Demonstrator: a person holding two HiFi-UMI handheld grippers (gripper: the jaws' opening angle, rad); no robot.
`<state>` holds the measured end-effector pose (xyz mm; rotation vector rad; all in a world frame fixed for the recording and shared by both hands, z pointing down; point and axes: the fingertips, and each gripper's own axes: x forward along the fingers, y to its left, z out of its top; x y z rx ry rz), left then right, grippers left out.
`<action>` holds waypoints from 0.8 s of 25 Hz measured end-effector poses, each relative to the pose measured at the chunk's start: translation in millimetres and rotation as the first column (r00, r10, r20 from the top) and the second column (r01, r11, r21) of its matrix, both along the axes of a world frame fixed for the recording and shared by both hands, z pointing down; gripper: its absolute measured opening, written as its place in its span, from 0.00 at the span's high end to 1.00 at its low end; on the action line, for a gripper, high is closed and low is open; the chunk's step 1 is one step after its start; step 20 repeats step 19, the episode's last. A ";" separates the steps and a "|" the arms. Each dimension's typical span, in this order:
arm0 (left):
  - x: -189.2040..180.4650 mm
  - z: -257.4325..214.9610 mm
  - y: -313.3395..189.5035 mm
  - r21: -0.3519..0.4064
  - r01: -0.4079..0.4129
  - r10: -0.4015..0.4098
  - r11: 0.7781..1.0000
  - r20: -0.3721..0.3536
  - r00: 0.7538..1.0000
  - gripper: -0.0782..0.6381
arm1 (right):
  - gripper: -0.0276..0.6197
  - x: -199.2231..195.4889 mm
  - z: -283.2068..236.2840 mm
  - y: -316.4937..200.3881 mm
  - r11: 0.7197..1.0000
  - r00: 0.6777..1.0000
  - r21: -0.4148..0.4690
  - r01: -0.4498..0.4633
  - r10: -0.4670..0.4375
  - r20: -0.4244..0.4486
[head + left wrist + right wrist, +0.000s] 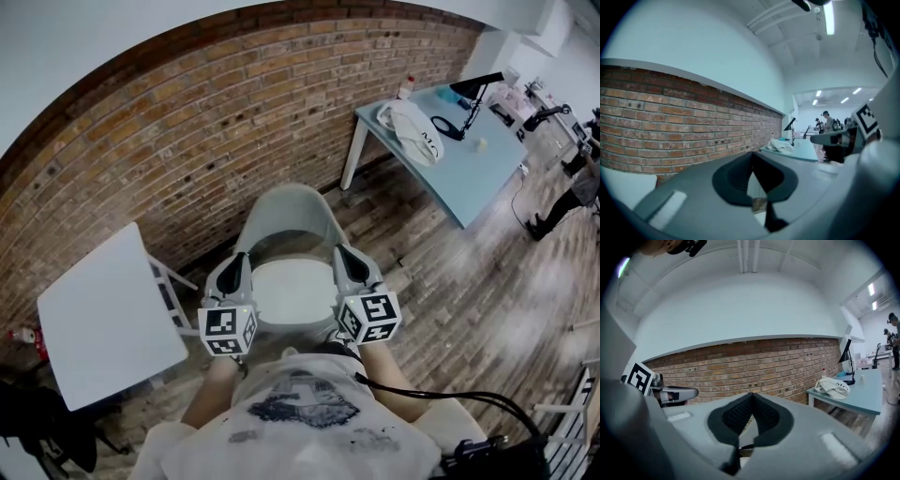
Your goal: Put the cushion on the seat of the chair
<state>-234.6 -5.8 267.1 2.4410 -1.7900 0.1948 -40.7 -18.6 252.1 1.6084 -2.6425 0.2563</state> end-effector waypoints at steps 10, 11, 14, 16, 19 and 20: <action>1.8 3.4 -2.4 -0.014 0.002 -0.002 1.000 -0.007 1.000 0.90 | 0.96 -0.4 3.6 -3.0 1.000 1.000 -0.014 0.006 -0.007 -0.003; 1.9 4.7 -3.1 -0.016 0.000 0.000 1.000 -0.006 1.000 0.90 | 0.96 -1.0 4.8 -3.8 1.000 1.000 -0.015 0.007 -0.007 -0.002; 2.6 9.1 -5.4 -0.026 -0.005 0.005 1.000 -0.006 1.000 0.90 | 0.96 -2.2 7.4 -5.8 1.000 1.000 -0.019 0.009 -0.009 0.000; 2.5 10.7 -6.6 -0.031 -0.006 0.006 1.000 -0.007 1.000 0.90 | 0.96 -2.6 7.5 -7.0 1.000 1.000 -0.018 0.010 -0.010 0.003; 3.0 12.2 -8.0 -0.036 -0.007 0.007 0.999 -0.010 1.000 0.90 | 0.96 -2.1 6.9 -8.7 1.000 1.000 -0.016 0.011 -0.011 0.008; 3.0 12.2 -8.0 -0.036 -0.007 0.007 0.999 -0.010 1.000 0.90 | 0.96 -2.1 6.9 -8.7 1.000 1.000 -0.016 0.011 -0.011 0.008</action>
